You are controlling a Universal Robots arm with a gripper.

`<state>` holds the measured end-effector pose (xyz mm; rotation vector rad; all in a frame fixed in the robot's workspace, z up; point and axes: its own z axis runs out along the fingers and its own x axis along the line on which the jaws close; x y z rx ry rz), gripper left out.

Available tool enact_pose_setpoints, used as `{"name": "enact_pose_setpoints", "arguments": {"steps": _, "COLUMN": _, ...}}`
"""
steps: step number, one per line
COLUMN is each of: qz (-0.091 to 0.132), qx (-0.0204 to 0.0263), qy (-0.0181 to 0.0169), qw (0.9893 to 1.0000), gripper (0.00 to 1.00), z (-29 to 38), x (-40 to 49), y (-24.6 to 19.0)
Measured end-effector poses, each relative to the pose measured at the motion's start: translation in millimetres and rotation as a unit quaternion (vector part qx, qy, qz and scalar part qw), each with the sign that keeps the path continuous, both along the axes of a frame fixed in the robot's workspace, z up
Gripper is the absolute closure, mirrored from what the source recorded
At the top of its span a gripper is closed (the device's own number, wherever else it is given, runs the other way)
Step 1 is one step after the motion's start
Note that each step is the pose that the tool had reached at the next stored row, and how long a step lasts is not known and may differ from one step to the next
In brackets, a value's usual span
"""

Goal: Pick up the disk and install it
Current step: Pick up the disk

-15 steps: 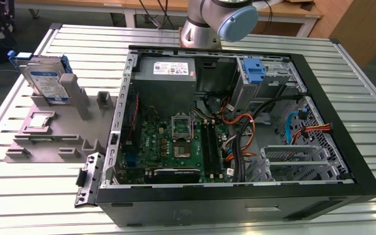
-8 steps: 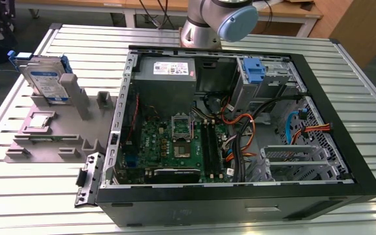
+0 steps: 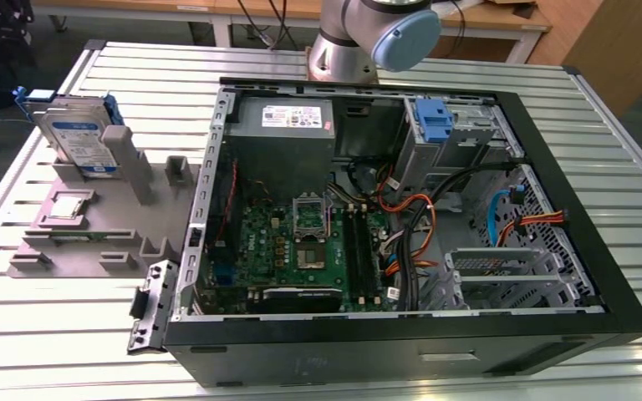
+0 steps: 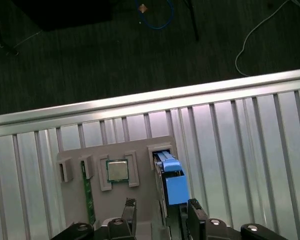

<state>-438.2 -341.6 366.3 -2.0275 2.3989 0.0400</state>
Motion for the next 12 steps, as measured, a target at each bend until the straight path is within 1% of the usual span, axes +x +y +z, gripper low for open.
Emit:
{"name": "enact_pose_setpoints", "arguments": {"steps": 1, "qz": 0.002, "qx": 0.0, "qy": 0.0, "qw": 1.0, "gripper": 0.53, "z": -0.2, "x": 0.1, "y": 0.0}}
{"name": "enact_pose_setpoints", "arguments": {"steps": 2, "qz": 0.005, "qx": 0.0, "qy": 0.0, "qw": 1.0, "gripper": 0.47, "z": -0.5, "x": 0.1, "y": 0.0}}
{"name": "enact_pose_setpoints", "arguments": {"steps": 7, "qz": 0.021, "qx": 0.0, "qy": 0.0, "qw": 0.9998, "gripper": 0.47, "z": -3.1, "x": 0.0, "y": 0.8}}
{"name": "enact_pose_setpoints", "arguments": {"steps": 10, "qz": 0.025, "qx": 0.0, "qy": -0.0006, "qw": 0.9997, "gripper": 0.47, "z": -5.3, "x": 0.0, "y": 3.9}}
{"name": "enact_pose_setpoints", "arguments": {"steps": 12, "qz": 0.026, "qx": 0.0, "qy": -0.0014, "qw": 0.9996, "gripper": 0.47, "z": -7.3, "x": 0.0, "y": 5.1}}
